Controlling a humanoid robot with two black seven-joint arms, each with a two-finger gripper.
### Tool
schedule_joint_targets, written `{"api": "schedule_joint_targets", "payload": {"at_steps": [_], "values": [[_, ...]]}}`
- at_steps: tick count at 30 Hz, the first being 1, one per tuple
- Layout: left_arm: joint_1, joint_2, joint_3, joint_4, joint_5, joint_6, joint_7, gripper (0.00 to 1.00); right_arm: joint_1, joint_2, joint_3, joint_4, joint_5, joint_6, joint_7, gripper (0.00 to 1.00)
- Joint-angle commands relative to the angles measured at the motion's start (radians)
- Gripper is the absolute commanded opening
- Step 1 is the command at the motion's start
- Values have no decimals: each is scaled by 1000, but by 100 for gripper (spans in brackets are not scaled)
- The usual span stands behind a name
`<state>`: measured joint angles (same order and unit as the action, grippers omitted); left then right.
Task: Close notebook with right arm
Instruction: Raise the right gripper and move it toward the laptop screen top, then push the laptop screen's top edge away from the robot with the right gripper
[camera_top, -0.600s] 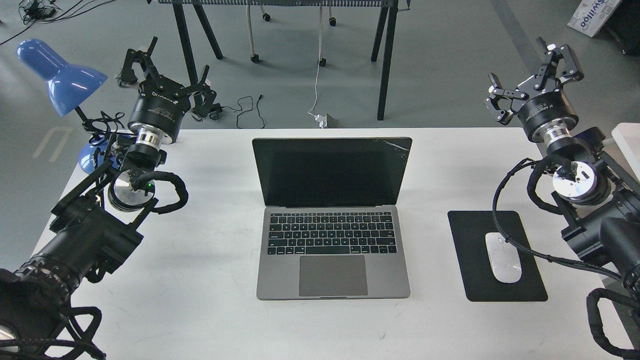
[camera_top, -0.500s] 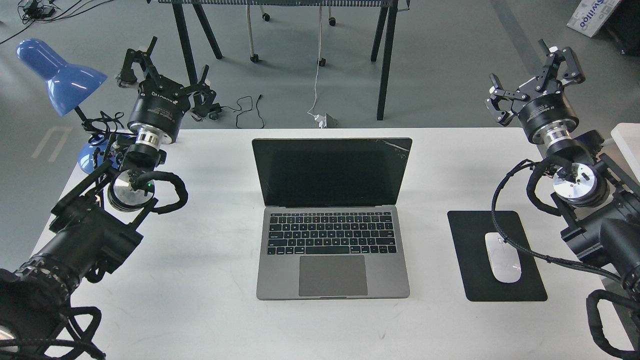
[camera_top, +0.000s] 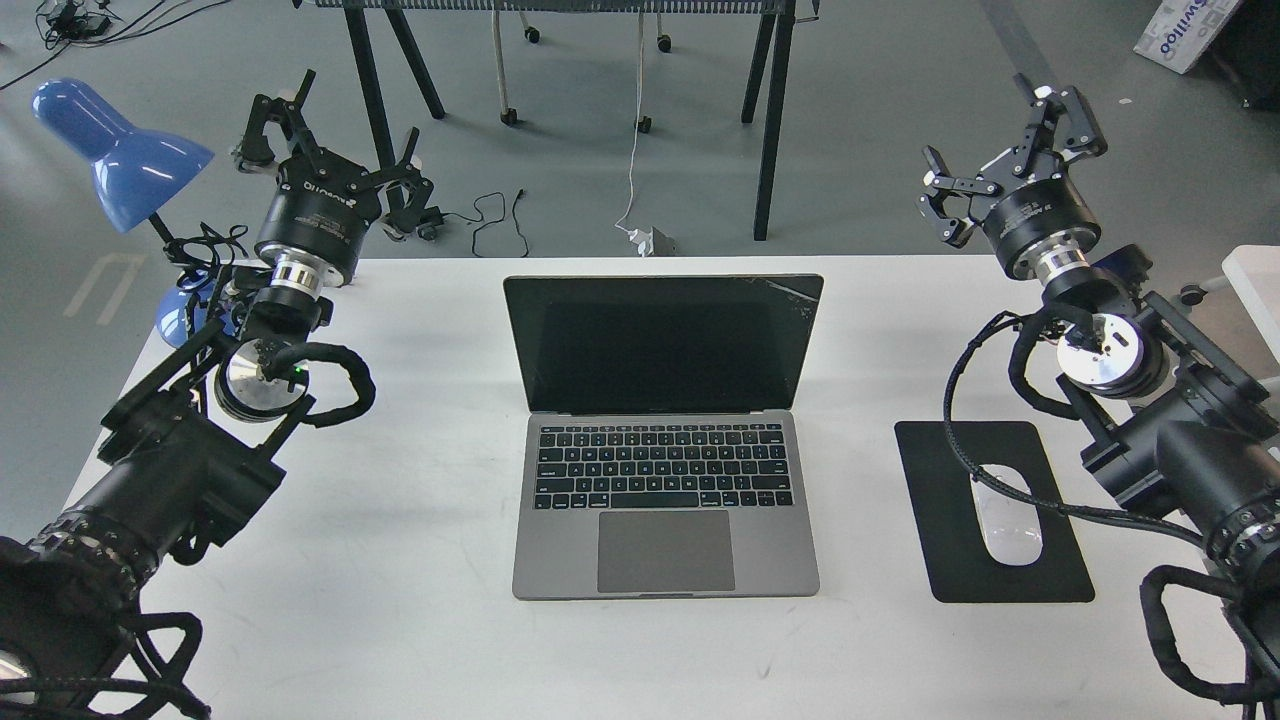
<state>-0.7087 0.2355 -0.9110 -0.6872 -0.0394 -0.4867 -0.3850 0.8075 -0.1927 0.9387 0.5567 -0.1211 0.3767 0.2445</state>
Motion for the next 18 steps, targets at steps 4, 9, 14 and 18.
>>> {"api": "schedule_joint_targets", "payload": {"at_steps": [4,9,14,18], "values": [[2,1,0,0,0,-1,0,100,101,151,-23,-165,1,-5,-1,100],[2,1,0,2,1,-1,2,100,101,173,-52,-150,3,11,-10,100],[2,1,0,2,1,-1,2,100,32,154,-127,-10,3,18,-21,100],[2,1,0,2,1,-1,2,100,-48,66,-139,138,3,11,-48,100]]}}
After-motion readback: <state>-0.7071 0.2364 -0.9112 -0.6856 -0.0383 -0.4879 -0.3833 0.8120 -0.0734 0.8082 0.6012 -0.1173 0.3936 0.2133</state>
